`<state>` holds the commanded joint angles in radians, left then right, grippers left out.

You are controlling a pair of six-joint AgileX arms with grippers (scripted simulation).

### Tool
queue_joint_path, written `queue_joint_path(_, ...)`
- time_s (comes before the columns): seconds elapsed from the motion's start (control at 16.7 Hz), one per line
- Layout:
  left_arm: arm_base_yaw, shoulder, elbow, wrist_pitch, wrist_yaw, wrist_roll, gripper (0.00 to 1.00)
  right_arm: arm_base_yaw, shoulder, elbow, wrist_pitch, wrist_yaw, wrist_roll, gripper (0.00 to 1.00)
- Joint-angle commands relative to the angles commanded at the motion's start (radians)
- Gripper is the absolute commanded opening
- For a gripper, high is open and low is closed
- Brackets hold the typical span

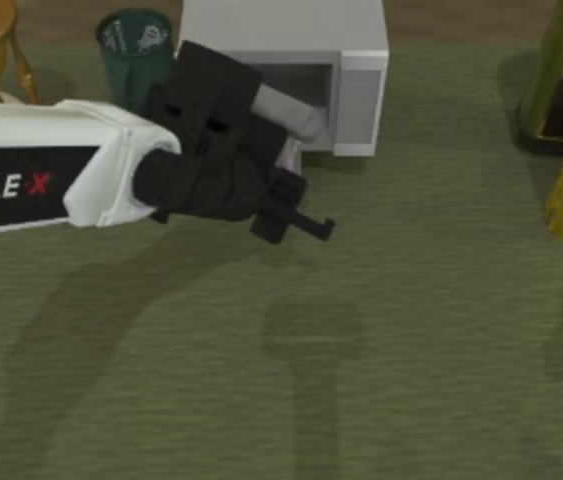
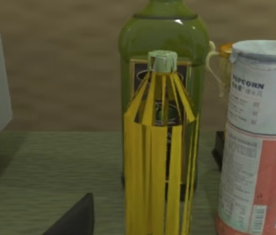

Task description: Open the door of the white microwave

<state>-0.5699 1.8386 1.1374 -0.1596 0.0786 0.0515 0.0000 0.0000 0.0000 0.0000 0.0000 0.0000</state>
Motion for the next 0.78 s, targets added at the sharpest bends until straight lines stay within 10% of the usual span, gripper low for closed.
queue_joint_path(0.78, -0.002, -0.003, -0.006, -0.002, 0.016, 0.007, 0.0, 0.0, 0.0, 0.0, 0.0, 0.0, 0.0, 1.0)
